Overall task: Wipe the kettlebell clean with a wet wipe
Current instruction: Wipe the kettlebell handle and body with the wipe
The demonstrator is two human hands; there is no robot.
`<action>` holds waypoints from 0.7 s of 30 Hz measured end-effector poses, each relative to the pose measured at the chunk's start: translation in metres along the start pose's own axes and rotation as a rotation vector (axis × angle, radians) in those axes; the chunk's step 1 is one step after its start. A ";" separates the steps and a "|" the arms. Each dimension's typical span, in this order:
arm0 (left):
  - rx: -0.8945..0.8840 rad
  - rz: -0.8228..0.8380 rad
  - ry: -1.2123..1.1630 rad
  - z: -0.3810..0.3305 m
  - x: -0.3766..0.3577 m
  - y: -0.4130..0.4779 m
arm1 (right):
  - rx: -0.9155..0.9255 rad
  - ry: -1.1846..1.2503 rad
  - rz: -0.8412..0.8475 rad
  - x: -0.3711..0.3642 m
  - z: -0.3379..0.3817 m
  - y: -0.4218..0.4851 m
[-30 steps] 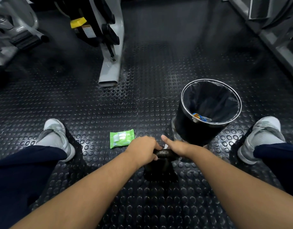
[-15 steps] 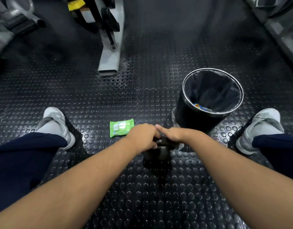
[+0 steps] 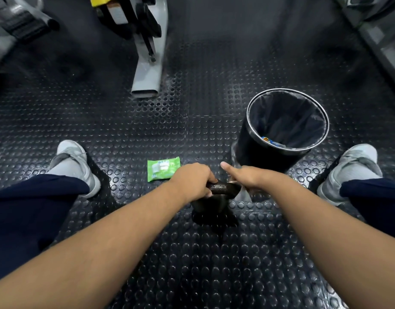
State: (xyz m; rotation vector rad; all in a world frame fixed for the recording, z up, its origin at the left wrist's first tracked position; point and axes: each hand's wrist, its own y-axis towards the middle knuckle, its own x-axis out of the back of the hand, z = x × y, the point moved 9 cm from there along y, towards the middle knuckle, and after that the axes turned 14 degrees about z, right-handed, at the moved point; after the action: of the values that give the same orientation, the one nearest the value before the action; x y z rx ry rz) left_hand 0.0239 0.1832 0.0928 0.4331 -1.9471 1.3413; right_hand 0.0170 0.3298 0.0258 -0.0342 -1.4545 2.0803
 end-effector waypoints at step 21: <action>-0.010 -0.005 0.025 0.000 -0.001 0.000 | 0.003 0.088 0.015 0.011 0.016 -0.014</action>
State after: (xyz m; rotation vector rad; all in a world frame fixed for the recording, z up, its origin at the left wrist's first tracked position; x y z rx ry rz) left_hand 0.0247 0.1831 0.0918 0.4146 -1.9304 1.3278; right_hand 0.0091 0.3246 0.0476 -0.1338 -1.4021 2.0667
